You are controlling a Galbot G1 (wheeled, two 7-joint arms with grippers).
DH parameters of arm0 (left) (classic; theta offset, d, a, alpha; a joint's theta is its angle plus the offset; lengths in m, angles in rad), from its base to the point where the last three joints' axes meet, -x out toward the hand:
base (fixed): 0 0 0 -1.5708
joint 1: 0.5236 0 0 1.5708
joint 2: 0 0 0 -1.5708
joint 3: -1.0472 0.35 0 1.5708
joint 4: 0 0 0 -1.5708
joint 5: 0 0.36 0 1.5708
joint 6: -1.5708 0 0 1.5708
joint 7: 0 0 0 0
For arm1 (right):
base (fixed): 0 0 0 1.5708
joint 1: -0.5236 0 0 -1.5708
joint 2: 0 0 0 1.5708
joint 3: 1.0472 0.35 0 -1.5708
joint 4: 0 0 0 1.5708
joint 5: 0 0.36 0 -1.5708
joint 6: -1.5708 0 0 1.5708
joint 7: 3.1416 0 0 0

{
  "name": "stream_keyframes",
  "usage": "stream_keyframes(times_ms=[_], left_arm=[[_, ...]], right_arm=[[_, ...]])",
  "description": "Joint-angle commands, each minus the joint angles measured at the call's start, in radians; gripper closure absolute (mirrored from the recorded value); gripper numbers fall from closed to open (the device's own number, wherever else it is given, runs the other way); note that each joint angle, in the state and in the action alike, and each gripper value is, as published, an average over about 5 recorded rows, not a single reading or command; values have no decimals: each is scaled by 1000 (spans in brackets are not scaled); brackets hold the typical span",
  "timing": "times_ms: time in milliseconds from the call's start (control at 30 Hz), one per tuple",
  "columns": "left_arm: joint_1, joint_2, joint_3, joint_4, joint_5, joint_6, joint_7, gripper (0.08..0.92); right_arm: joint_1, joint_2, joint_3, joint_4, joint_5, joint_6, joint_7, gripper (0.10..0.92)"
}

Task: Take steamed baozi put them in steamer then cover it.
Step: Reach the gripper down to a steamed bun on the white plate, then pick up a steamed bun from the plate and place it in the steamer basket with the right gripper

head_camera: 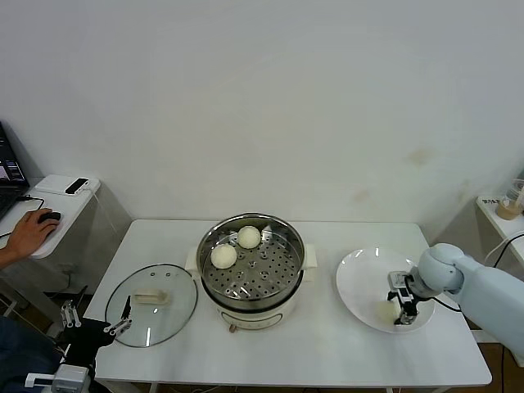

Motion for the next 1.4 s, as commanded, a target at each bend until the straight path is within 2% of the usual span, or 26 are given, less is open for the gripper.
stream_keyframes(times_ms=[33,200,667,1000,1400], left_arm=[[0,-5,2,-5,0,0,-1,177],[-3,-5,1,-8,-2,1,-1,177],[-8,-3,5,-6,-5,2,1,177],[-4,-1,-4,-12,-7,1,0,177],[2,-3,-17,-19,-6,2,0,177]], right_arm=[[9,-1,-3,-4,0,-1,-18,405],[54,-19,-12,10,8,3,-42,437],[400,-4,-110,18,146,-2,-76,437],[742,181,-309,-6,271,-17,-49,440],[856,486,-450,29,401,-22,42,434]])
